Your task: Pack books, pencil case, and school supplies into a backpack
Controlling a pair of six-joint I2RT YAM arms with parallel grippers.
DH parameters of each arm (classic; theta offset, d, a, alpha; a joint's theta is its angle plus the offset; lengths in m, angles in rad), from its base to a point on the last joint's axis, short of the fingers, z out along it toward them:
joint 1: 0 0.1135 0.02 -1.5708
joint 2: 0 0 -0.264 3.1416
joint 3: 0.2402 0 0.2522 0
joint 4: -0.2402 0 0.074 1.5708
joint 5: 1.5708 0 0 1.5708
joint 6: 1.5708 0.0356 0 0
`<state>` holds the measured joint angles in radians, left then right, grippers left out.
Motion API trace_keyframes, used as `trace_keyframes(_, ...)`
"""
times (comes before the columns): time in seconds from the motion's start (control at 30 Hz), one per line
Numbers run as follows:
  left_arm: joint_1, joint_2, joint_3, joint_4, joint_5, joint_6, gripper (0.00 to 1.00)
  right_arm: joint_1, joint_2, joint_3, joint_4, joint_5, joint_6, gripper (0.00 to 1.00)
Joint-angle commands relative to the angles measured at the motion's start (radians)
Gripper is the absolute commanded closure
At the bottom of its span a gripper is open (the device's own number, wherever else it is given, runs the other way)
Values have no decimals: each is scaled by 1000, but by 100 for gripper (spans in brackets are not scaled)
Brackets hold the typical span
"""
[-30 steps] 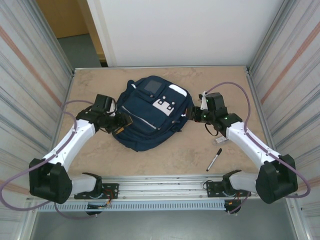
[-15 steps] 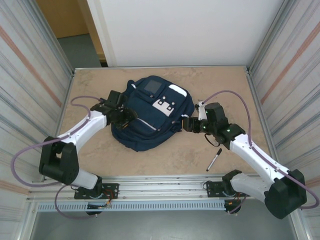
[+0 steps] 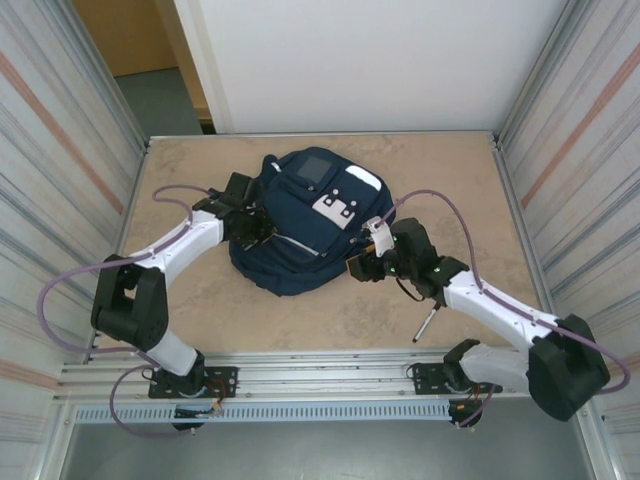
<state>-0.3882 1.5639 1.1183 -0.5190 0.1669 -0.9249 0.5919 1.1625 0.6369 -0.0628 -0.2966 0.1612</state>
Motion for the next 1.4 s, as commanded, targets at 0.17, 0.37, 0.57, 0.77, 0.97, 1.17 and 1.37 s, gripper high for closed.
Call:
trace_keyframes(0.17, 28, -74, 28, -9, 227, -10, 100, -53, 223, 122, 80, -254, -34, 38)
trace_keyframes(0.37, 52, -62, -3, 30, 302, -26, 100, -62, 346, 200, 98, -233, -75, 37)
trace_keyframes(0.57, 67, -60, -16, 37, 341, -21, 100, -64, 465, 301, 4, -280, -224, 2)
trace_keyframes(0.77, 80, -65, -29, 42, 355, -17, 100, -54, 512, 323, 9, -395, -282, 18)
trace_keyframes(0.97, 91, -70, -44, 54, 351, -22, 100, -25, 491, 309, -24, -385, -333, 19)
trace_keyframes(1.17, 97, -73, -51, 64, 349, -32, 100, 21, 473, 293, -30, -341, -361, 28)
trace_keyframes(1.37, 103, -82, -66, 80, 345, -43, 100, 28, 478, 278, 4, -316, -347, 52)
